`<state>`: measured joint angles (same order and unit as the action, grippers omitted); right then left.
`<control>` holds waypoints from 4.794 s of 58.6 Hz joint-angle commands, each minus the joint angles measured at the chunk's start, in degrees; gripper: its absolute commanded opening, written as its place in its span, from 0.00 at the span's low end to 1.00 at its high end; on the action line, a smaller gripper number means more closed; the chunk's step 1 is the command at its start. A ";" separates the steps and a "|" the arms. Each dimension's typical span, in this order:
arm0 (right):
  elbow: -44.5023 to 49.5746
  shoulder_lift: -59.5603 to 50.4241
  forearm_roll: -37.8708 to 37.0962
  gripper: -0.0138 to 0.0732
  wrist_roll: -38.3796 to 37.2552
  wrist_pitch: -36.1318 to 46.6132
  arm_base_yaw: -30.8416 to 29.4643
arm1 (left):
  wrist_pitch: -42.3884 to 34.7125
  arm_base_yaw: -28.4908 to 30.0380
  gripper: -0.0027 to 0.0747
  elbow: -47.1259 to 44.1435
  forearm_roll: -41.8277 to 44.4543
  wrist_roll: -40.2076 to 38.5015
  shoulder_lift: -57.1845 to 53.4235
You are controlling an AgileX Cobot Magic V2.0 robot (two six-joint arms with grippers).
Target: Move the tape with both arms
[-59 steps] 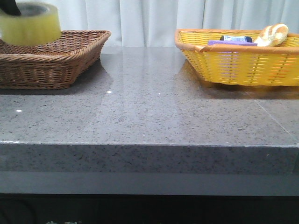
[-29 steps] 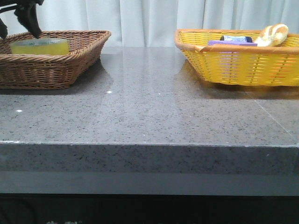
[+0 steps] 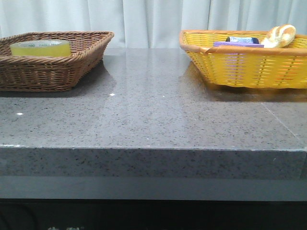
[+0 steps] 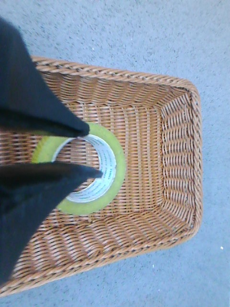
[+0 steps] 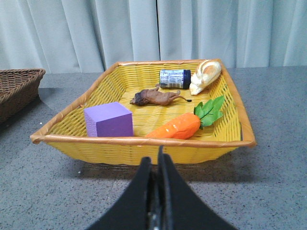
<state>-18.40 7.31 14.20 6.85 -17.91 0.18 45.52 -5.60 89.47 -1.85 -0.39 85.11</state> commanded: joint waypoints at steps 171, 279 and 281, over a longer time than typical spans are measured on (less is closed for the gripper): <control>-1.59 0.65 0.17 0.08 0.04 4.00 0.01 | -37.86 0.94 0.01 -92.22 -1.58 -0.44 -86.52; 18.49 -9.41 -6.53 0.08 -6.36 9.66 1.88 | -37.86 0.94 0.01 -92.22 -1.58 -0.44 -86.52; 18.49 -9.41 -6.53 0.08 -6.36 9.66 1.88 | -37.86 0.94 0.01 -92.22 -1.58 -0.44 -86.52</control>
<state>1.59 -0.65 8.01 0.44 -12.26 2.02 12.52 -4.71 -0.53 -2.89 0.00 -0.33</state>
